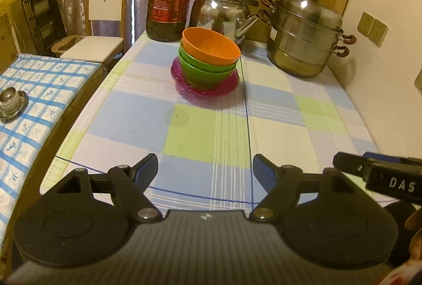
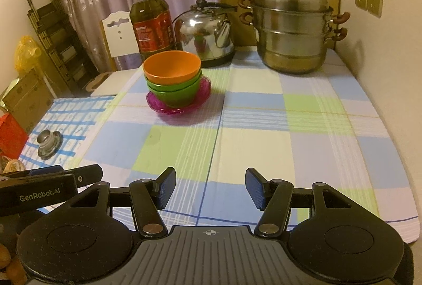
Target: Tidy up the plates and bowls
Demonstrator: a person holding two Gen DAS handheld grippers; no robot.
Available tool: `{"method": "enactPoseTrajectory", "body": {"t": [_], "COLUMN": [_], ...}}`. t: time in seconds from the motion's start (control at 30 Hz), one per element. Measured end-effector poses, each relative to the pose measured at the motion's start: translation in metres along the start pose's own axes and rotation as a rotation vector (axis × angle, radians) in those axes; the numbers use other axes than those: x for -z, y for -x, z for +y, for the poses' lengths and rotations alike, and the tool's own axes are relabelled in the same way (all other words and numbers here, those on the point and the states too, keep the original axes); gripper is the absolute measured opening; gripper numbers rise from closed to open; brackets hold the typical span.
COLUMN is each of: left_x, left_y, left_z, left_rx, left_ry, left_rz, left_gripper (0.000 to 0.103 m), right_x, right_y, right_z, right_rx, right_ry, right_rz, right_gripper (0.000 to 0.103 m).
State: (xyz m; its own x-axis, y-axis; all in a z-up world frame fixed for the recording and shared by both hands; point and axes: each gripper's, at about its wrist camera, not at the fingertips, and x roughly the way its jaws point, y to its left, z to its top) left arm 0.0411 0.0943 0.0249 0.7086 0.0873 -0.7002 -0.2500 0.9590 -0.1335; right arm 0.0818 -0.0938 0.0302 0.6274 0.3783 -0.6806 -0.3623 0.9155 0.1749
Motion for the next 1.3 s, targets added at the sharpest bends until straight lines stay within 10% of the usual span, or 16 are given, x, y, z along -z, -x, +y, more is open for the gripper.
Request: {"method": "enactPoseTrajectory", "body": {"t": [1.3], "left_x": [0.018], "left_y": [0.013], "left_z": [-0.012], "left_rx": [-0.002], "left_ry": [-0.070], "left_rz": [-0.007], "left_gripper": [0.077], "right_x": [0.019], "right_y": [0.012], "right_z": [0.005], "right_rx": [0.007], "right_ry": [0.045], "right_rz": [-0.004], "right_gripper": [0.059]}}
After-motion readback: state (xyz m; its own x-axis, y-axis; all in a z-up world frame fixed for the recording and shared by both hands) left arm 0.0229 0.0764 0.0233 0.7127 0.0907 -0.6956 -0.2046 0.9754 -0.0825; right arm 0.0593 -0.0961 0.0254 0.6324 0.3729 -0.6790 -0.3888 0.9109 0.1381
